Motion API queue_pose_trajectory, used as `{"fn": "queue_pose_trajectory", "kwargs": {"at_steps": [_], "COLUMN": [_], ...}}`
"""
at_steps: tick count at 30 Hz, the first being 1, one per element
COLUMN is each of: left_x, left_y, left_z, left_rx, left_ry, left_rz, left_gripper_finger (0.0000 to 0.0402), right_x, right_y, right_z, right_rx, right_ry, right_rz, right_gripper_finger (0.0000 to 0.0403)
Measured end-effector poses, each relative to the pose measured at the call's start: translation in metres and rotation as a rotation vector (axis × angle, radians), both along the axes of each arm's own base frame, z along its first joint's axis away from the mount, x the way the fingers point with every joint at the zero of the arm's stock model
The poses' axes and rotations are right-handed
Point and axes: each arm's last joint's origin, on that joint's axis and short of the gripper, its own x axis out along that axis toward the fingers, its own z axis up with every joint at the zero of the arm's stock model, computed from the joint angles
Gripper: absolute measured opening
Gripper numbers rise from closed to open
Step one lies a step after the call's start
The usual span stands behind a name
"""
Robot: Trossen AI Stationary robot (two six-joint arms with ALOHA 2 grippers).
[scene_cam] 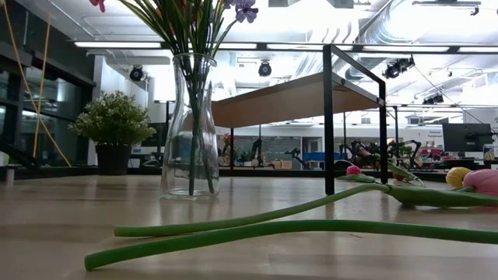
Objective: Pick and place flowers into a vace then onto a shelf
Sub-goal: Put the orange flower into the left transparent vase
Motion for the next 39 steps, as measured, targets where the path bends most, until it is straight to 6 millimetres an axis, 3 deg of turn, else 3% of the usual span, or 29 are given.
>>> {"fn": "queue_pose_trajectory", "kwargs": {"at_steps": [23,39], "left_x": [0.001,0.013], "left_y": [0.006,0.024], "left_z": [-0.011,-0.012], "left_rx": [-0.011,-0.044], "left_ry": [-0.097,-0.129], "left_rz": [0.054,0.104], "left_gripper_finger": [0.0035,0.0038], "right_x": [0.000,0.000], "right_y": [0.000,0.000], "right_z": [0.000,-0.001], "right_rx": [-0.021,-0.061], "right_ry": [0.006,0.027], "right_rz": [0.005,0.014], "right_gripper_finger": [0.0303,0.0303]}}
